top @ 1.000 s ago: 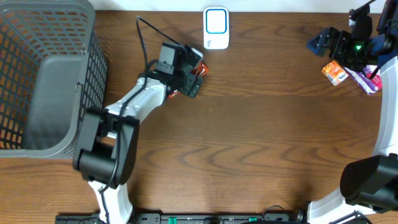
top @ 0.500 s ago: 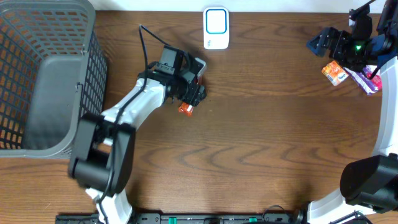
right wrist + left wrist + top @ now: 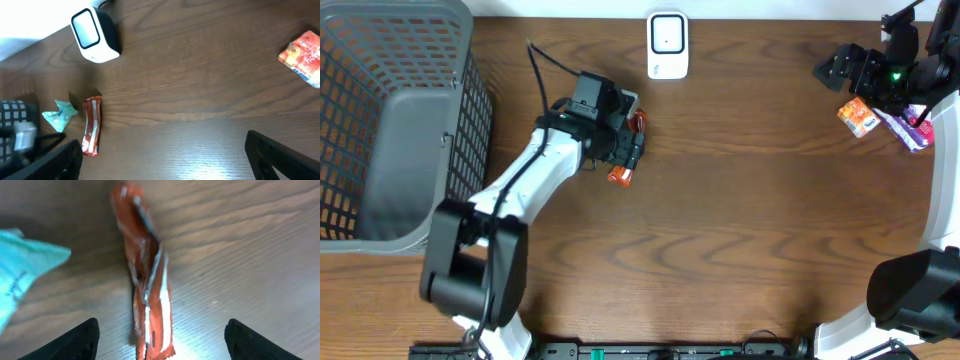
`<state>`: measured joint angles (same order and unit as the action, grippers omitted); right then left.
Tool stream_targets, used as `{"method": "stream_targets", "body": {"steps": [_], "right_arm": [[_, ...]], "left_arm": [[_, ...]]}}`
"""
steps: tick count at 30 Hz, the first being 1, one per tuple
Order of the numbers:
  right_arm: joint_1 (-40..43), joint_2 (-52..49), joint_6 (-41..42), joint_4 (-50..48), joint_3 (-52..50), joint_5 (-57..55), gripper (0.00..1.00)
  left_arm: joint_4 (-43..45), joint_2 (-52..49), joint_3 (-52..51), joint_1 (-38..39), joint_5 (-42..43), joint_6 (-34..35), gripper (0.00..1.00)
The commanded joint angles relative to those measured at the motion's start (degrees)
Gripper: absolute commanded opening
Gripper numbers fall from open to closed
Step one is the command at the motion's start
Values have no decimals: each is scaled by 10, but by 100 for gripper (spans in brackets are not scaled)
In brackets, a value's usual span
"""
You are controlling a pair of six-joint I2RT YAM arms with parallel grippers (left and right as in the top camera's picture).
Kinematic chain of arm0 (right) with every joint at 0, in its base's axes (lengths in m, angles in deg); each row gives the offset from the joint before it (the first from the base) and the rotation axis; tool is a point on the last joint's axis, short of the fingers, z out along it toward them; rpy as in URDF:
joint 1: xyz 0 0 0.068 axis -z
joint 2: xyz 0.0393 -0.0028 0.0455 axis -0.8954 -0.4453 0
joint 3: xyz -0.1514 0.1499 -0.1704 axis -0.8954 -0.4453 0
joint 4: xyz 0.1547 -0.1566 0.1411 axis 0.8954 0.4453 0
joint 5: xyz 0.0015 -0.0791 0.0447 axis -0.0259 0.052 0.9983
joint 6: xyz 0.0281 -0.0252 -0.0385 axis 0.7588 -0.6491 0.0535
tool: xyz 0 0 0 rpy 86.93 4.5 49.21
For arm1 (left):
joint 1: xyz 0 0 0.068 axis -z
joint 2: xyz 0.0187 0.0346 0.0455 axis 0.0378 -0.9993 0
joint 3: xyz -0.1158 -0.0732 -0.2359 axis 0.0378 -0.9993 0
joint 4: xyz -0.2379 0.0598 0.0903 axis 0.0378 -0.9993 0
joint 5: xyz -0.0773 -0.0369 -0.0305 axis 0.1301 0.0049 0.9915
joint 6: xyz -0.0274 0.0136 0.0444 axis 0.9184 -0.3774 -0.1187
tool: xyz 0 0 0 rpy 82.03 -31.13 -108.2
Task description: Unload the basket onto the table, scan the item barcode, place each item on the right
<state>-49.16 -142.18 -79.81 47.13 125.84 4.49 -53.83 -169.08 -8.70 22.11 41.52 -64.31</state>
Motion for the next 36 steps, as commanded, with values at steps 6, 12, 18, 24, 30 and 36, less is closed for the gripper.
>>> {"method": "stream_targets", "body": {"steps": [6,12,18,24,30,36], "right_arm": [[-1,-4,2,1,-2,9,99],[-1,-4,2,1,-2,9,99],[-1,-4,2,1,-2,9,99],[-1,-4,2,1,-2,9,99],[-1,-4,2,1,-2,9,99],[-1,-4,2,1,-2,9,99]], "left_arm": [[34,-81,-6,-3,19,36,80],[39,-103,-6,-3,72,36,79],[36,-107,-6,-4,80,36,32],[7,-82,10,-12,0,35,8],[-4,-5,12,-3,-148,33,8],[-14,5,5,42,-369,33,7]]}}
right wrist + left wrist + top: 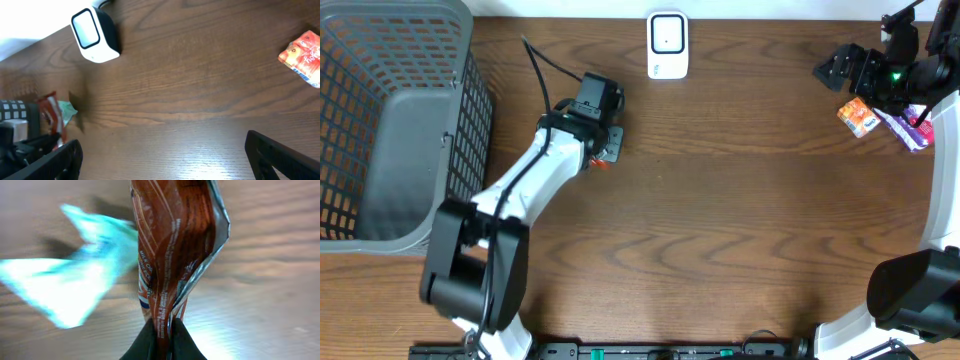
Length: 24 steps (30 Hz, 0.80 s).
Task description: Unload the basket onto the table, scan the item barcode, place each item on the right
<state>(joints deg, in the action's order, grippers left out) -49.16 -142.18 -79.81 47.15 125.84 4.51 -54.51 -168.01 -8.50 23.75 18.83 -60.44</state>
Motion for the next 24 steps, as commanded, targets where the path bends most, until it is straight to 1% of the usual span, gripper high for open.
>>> {"method": "stream_targets", "body": {"steps": [1,3,6,7,9,13,14,15,16,18,19,21,22,23,24], "right_arm": [[-1,-4,2,0,-2,9,99],[-1,-4,2,1,-2,9,99],[-1,-4,2,0,-2,9,99],[-1,-4,2,0,-2,9,99],[-1,-4,2,0,-2,9,99],[-1,-4,2,0,-2,9,99],[-1,-4,2,0,-2,9,99],[-1,-4,2,0,-2,9,99],[-1,-4,2,0,-2,9,99],[-1,-4,2,0,-2,9,99],[-1,-4,2,0,-2,9,99],[-1,-4,2,0,-2,9,99],[-1,-4,2,0,-2,9,99],[-1,-4,2,1,-2,9,99],[-1,-4,2,0,-2,9,99]], "left_arm": [[-8,-10,-2,34,-149,-6,7],[-8,-24,-7,50,-174,-5,8],[-8,-51,-9,83,-276,-5,8],[-7,-58,-9,92,-293,-5,7],[-8,-72,-9,112,-301,-4,7],[-12,-92,-9,155,-296,26,8],[-12,-95,-9,166,-296,30,12],[-12,-97,-9,179,-294,31,26],[-13,-98,-9,193,-294,31,34],[-13,-97,-9,218,-294,31,34],[-13,-97,-9,229,-284,31,34],[-17,-97,-9,249,-230,31,34],[-24,-96,-7,264,-168,31,36],[-28,-93,-6,272,-135,31,36],[-32,-88,-5,276,-120,31,36]]}}
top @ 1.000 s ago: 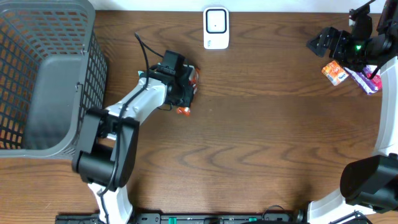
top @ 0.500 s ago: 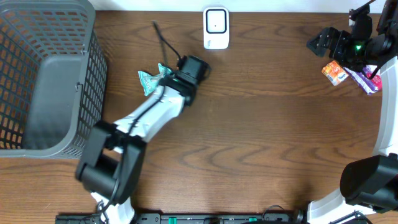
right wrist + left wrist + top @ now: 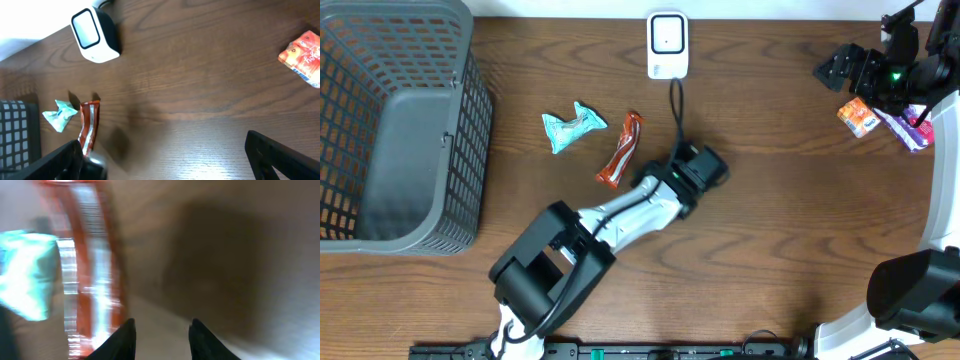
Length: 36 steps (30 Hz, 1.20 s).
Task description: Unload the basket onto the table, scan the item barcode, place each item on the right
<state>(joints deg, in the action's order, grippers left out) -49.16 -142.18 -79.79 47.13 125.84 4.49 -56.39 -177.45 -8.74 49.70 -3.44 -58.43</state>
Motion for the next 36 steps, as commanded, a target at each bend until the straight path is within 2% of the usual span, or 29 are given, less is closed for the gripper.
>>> {"method": "stream_targets", "body": {"steps": [1,4,7,11,13,17,20,29,34,36], "right_arm": [[-1,-4,2,1,-2,9,99],[-2,-4,2,1,-2,9,99],[-2,-4,2,1,-2,9,99],[-2,-4,2,1,-2,9,99],[-2,-4,2,1,-2,9,99],[-2,-4,2,1,-2,9,99],[-2,-4,2,1,-2,9,99],[-2,-4,2,1,-2,9,99],[-2,-4,2,1,-2,9,99],[-2,-4,2,1,-2,9,99]], "left_arm": [[-19,14,0,20,113,12,36],[-36,49,14,15,111,13,37],[-31,102,18,-11,106,13,46],[-33,160,18,-91,112,22,64],[-38,169,18,-145,172,30,66],[-47,156,15,-242,357,30,67],[-46,136,9,-290,394,30,69],[-29,69,8,-314,518,2,91],[-32,32,4,-314,518,-2,92],[-34,21,3,-314,518,-2,89]]}}
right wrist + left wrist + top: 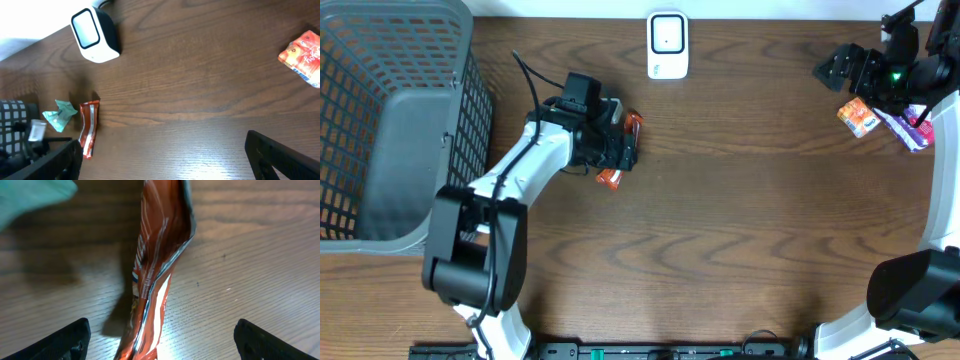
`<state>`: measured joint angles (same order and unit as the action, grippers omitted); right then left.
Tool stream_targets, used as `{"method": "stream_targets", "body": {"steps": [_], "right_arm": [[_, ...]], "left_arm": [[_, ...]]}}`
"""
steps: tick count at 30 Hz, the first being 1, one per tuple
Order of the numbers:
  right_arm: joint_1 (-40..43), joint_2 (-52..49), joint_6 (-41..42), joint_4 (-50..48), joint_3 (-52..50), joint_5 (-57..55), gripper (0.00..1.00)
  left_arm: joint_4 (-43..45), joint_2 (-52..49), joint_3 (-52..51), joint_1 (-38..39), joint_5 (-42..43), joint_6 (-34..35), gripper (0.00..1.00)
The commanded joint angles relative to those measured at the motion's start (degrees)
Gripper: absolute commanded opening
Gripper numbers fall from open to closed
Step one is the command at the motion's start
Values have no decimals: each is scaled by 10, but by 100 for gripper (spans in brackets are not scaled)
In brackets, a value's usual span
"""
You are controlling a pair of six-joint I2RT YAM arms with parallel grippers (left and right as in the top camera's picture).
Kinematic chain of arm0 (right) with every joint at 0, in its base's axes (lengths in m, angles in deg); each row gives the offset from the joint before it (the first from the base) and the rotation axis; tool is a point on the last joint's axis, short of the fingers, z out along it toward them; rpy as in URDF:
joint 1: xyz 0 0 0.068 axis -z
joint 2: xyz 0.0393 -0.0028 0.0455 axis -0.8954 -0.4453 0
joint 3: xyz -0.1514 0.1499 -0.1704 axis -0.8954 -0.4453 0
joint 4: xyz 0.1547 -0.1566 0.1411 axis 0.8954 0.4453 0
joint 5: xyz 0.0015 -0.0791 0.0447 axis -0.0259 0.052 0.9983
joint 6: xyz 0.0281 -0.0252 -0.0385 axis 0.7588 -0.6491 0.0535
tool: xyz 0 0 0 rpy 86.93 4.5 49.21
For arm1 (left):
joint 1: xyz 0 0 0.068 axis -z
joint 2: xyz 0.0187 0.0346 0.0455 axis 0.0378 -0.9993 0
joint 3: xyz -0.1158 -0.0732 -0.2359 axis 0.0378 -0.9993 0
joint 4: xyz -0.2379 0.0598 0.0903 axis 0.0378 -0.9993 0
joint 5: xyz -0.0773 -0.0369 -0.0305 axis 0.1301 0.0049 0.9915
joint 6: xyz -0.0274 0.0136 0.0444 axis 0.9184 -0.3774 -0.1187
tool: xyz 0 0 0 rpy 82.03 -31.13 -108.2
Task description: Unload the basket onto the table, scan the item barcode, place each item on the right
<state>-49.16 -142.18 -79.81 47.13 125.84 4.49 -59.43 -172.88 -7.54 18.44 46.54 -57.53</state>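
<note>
An orange-red snack wrapper lies crumpled on the wooden table, seen also from overhead and in the right wrist view. My left gripper hovers right over it, open wide, one finger on each side and neither touching it. The white barcode scanner stands at the table's far edge, its window facing up. My right gripper is open and holds nothing, far off at the back right.
A teal packet lies just left of the wrapper, under my left arm in the overhead view. A grey mesh basket fills the left side. An orange packet and a purple packet lie below the right gripper.
My left gripper was out over the middle of the table with its jaws close together. Now it stands wide open over the wrapper. The wrapper lies where it did. The right arm is unchanged.
First my left gripper was open over the wrapper on the table. Then it was shut on the wrapper, holding it up beside the teal packet. After that the wrapper lay on the table and the gripper was at mid-table. Now it hangs open over the wrapper again.
</note>
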Motion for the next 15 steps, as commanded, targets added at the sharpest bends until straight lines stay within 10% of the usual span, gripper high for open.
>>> {"method": "stream_targets", "body": {"steps": [1,7,15], "right_arm": [[-2,-4,2,1,-2,9,99],[-2,-4,2,1,-2,9,99],[-2,-4,2,1,-2,9,99]], "left_arm": [[-5,-29,-10,-1,18,-11,87],[-11,-56,-12,-1,18,-31,84],[-19,-71,-11,2,18,-31,14]]}}
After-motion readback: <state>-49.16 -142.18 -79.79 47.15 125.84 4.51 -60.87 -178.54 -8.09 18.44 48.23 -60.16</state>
